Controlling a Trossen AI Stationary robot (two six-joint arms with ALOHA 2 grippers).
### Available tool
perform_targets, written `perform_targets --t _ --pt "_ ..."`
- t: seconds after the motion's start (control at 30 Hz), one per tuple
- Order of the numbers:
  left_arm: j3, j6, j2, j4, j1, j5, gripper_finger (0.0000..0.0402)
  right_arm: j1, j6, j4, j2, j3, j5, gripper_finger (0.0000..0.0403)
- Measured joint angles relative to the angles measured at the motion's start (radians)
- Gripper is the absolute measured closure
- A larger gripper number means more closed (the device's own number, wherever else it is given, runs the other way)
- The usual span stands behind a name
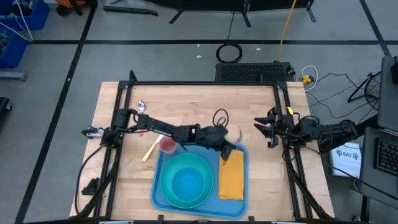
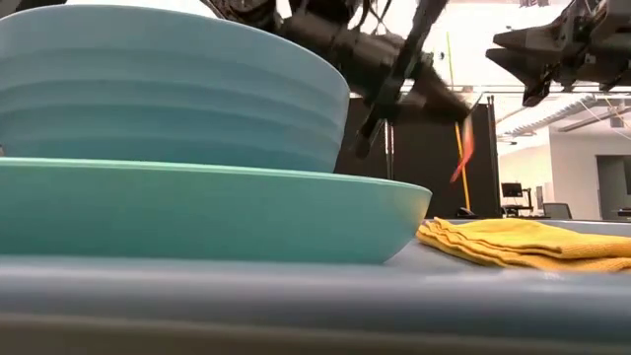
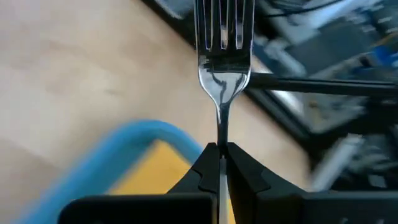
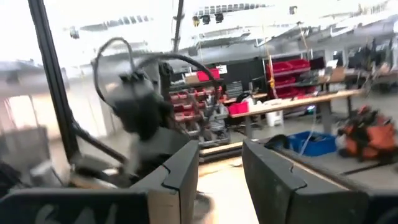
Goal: Set up tray
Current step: Put the orange fork on the yellow napkin
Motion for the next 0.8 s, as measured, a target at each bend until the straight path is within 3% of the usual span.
perform_targets --t 0.33,0.53,0.67,0.8 --pt "0.0 0.311 -0.019 -0.023 0.073 -0.328 0.0392 0.0 0.075 0.07 0.0 0.0 0.006 0.0287" --pt "0.0 0.4 -0.069 -0.13 0.093 -0.427 0.0392 -0.002 0.113 0.066 0.053 0.002 0.279 0.0293" --pt "0.0 0.449 -0.089 -0.165 0.106 -0.532 0.0392 -0.002 0.079 0.035 0.163 0.038 0.355 0.0295" --pt "0.0 0.463 -0.089 -0.14 0.116 -0.53 0.0392 -0.02 0.057 0.051 0.34 0.105 0.404 0.0295"
